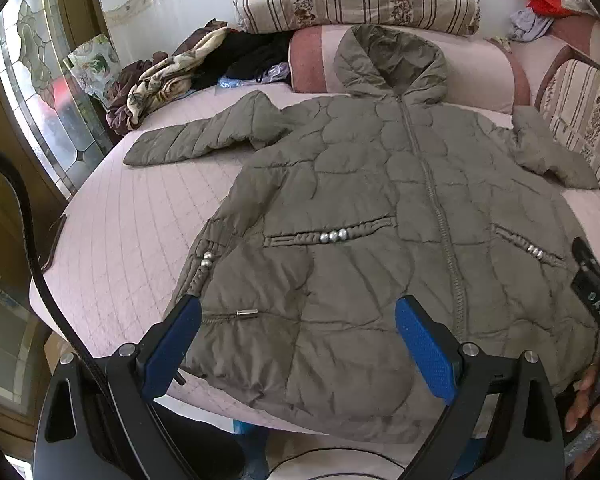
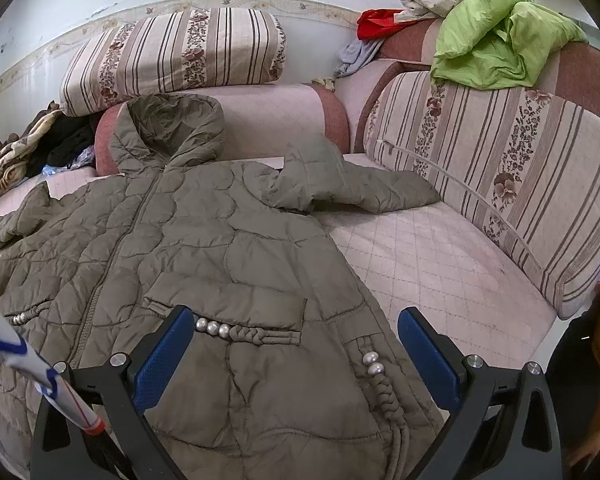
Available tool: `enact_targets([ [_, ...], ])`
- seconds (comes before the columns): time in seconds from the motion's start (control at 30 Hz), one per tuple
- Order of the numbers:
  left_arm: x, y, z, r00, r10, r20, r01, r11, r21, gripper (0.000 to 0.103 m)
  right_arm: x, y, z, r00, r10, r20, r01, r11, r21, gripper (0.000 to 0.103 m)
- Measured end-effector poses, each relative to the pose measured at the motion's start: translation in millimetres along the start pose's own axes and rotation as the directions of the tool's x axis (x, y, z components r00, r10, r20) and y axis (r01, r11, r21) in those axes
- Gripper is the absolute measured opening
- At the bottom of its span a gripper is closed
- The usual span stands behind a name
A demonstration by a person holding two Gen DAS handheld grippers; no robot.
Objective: Fold large clothes
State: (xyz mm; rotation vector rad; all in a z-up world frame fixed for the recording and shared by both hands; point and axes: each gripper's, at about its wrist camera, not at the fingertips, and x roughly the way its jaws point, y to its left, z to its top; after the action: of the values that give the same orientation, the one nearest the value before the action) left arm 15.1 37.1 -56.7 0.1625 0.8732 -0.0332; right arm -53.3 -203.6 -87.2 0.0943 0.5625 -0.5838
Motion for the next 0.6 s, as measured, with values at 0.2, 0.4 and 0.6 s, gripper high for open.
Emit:
enact_targets([
  [0.2,19.6,7.3,5.0,1.0,0.001,-0.016,-0.001,1.0,-0.018,0.097,-0.5,5.8,-2.0,1.0,-0.008,0.011,0.009,0.999,-0.032,0.103],
  [0.4,54.0,17.9,7.9,0.998,-0.004,-0.062,0.001,0.999,-0.039,0.097,2.0,10.8,-4.9,1.0,-0.008,0.004,0.008,0.998,-0.056,0.103],
  [0.6,88.1,22.0,0.6,0.992,0.007,-0.122,-0.013,0.999,-0.044,0.097,9.0,16.7,-7.2,0.999,-0.031,-0.008,0.03,0.996,-0.083,0.103],
])
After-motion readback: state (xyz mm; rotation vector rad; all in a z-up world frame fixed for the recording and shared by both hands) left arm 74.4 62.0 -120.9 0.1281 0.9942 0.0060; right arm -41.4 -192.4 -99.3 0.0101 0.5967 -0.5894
